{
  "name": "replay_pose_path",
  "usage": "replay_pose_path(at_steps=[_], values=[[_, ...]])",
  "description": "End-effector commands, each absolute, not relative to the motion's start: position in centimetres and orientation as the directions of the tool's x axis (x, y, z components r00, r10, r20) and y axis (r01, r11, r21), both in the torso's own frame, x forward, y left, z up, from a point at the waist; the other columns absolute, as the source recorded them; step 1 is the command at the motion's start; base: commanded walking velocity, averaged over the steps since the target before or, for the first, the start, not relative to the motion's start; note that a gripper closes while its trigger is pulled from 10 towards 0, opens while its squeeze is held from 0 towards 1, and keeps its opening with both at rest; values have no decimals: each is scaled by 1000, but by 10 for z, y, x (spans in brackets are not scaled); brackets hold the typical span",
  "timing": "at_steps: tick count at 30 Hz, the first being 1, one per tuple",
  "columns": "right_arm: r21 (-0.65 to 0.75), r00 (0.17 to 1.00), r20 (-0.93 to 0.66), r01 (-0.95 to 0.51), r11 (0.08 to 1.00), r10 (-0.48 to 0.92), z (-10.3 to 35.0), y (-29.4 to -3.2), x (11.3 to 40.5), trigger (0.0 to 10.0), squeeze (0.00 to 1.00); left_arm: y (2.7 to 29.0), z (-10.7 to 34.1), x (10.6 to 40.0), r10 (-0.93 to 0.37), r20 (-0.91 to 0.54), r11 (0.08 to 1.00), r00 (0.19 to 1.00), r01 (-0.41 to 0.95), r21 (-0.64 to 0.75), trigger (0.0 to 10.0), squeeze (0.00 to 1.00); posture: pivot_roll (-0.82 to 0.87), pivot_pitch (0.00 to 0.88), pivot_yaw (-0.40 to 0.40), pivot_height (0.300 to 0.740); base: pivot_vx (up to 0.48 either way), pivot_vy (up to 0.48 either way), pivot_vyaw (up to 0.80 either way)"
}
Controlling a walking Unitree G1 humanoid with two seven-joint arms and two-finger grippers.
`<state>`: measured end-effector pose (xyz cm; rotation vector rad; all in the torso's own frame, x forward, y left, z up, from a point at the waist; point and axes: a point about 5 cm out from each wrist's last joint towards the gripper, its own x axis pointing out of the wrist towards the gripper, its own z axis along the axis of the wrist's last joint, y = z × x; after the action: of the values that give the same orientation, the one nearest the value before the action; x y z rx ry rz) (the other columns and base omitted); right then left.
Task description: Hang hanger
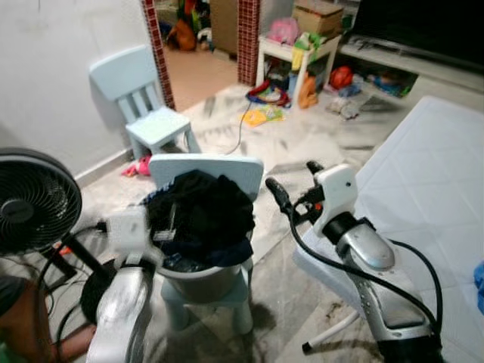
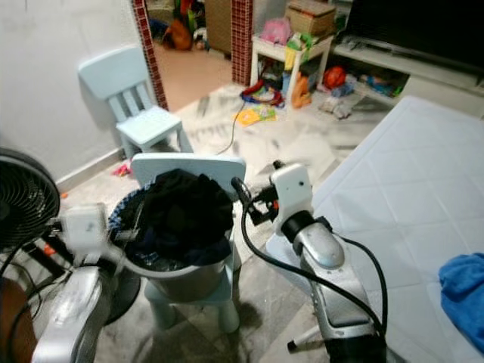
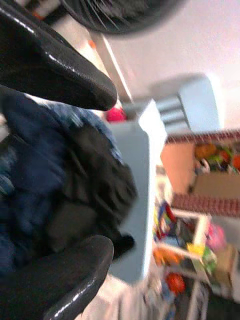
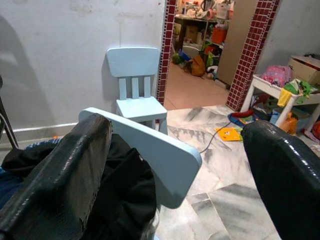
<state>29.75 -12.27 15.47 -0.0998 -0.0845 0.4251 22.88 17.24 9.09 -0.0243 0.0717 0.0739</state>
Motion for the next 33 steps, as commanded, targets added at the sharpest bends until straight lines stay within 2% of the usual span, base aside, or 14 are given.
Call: replay_pose_path(at_steps=[1,5,8,20,23,33], values=[[-110,901,59,-423,899,431,151,-115,300,10000,0,174,99,229,86,-42,996,995,-86,-3,10000,0,5,0,-8,740,0,0,0],[-120,892,43,-443,889,450,148,-111,299,10000,0,173,100,231,87,-43,996,995,-87,0,10000,0,9,0,-8,740,0,0,0],[-140,833,-34,-551,822,553,131,-100,288,10000,0,164,108,241,51,-31,999,998,-51,4,10000,0,-1,0,4,740,0,0,0],[-156,896,30,-434,887,444,124,-114,289,10000,0,161,107,236,37,-44,998,998,-35,45,10000,0,-9,0,24,740,0,0,0],[-126,896,28,-436,891,442,122,-114,290,10000,0,163,106,233,34,-50,998,998,-31,56,10000,0,-9,0,24,740,0,0,0],[-149,882,42,-458,876,468,122,-107,292,10000,0,159,110,234,7,-31,999,999,-6,53,10000,0,2,0,15,740,0,-60,0]])
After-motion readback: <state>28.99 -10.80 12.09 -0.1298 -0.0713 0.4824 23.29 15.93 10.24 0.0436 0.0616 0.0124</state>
